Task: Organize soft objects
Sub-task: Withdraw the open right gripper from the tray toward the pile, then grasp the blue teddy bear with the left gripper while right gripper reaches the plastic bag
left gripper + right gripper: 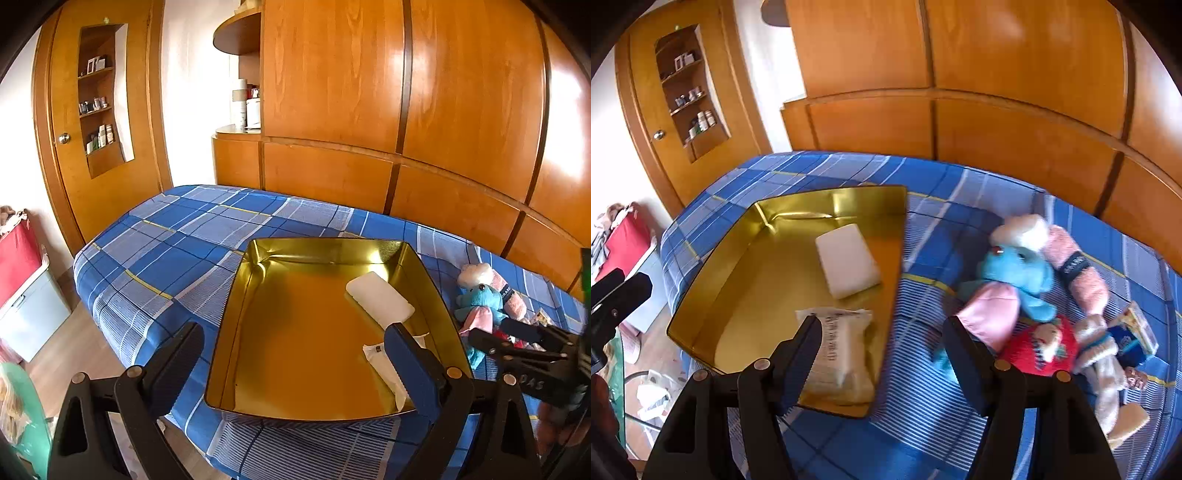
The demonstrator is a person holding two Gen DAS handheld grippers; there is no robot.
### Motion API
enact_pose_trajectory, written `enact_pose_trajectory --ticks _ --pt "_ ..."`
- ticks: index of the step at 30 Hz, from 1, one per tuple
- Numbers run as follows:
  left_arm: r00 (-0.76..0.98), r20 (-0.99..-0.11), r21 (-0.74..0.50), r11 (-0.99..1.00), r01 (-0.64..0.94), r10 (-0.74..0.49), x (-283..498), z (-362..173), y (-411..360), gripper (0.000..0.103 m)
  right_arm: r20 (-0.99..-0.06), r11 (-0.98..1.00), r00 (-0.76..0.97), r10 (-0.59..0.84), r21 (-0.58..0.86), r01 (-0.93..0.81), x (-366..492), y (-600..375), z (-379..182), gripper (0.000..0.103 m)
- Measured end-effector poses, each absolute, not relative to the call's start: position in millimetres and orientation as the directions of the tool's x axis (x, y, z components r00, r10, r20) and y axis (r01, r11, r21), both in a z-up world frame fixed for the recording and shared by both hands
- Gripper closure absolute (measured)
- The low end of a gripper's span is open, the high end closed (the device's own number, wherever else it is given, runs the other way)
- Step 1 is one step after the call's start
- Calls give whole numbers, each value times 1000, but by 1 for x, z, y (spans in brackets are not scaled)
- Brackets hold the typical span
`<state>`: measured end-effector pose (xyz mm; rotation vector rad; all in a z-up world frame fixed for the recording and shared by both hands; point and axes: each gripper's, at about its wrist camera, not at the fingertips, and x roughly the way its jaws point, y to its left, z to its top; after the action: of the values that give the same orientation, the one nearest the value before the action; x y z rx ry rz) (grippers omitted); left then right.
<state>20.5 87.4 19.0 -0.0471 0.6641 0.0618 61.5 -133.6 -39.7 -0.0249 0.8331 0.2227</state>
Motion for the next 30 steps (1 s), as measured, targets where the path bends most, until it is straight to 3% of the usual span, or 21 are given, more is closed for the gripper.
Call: enact_pose_trajectory --ticks 11,20,30 --pt "783 -622 0 1000 -1 1 27 20 66 4 -711 995 698 85 29 -91 46 -201 -25 34" --pt "744 -660 -22 992 127 -110 42 19 32 5 -706 996 706 -54 17 92 32 -292 -21 34" --pt "687 -695 22 949 314 -212 71 22 -37 6 -705 952 698 -123 115 284 18 -373 -38 34"
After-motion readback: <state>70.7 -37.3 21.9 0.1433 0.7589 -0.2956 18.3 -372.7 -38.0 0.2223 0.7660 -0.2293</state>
